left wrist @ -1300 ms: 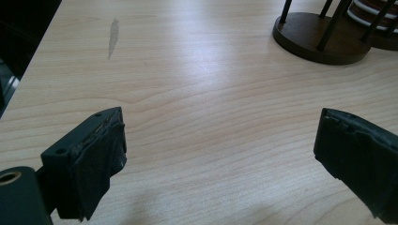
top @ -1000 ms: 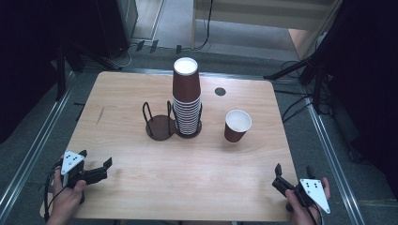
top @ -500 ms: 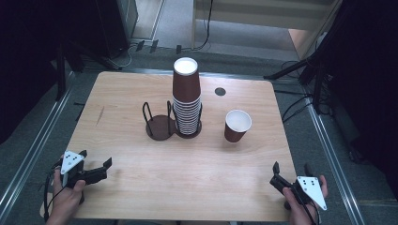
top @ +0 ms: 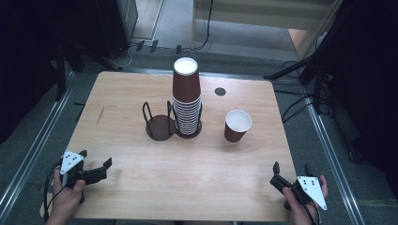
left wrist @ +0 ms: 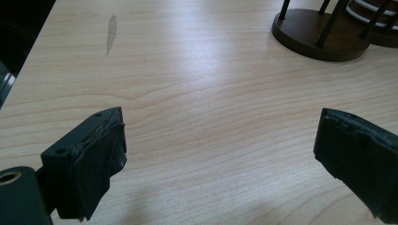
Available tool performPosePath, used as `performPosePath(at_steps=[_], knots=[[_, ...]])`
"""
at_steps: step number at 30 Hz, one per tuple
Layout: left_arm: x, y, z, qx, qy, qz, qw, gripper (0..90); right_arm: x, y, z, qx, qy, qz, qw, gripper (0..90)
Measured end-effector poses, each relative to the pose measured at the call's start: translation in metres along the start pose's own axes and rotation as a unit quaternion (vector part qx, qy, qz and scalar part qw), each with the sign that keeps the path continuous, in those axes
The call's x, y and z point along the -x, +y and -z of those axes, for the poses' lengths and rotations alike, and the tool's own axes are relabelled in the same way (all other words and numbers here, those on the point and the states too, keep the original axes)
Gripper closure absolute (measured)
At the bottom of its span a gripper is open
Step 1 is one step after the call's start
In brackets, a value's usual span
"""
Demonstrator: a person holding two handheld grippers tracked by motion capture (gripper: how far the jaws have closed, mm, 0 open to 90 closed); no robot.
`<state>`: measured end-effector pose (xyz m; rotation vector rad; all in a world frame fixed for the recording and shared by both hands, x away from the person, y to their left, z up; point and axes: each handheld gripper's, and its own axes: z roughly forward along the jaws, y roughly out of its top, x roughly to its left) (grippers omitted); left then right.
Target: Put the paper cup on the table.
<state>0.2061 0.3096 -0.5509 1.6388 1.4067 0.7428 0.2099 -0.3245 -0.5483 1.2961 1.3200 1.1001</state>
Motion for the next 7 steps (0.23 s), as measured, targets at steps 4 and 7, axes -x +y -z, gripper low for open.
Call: performPosePath(at_steps=[4, 7], knots=[[0.0003, 0.0000, -0.0002, -0.001, 0.001, 0.000, 1.0000, 3.5, -0.0008, -0.0002, 0.0004, 0.003, -0.002, 0.003, 1.0000, 0.0], [0.0002, 0.0002, -0.0002, -0.002, 0.000, -0.002, 1.0000, 3.5, -0.0001, -0.0001, 0.0002, 0.001, -0.002, -0.001, 1.0000, 0.0]])
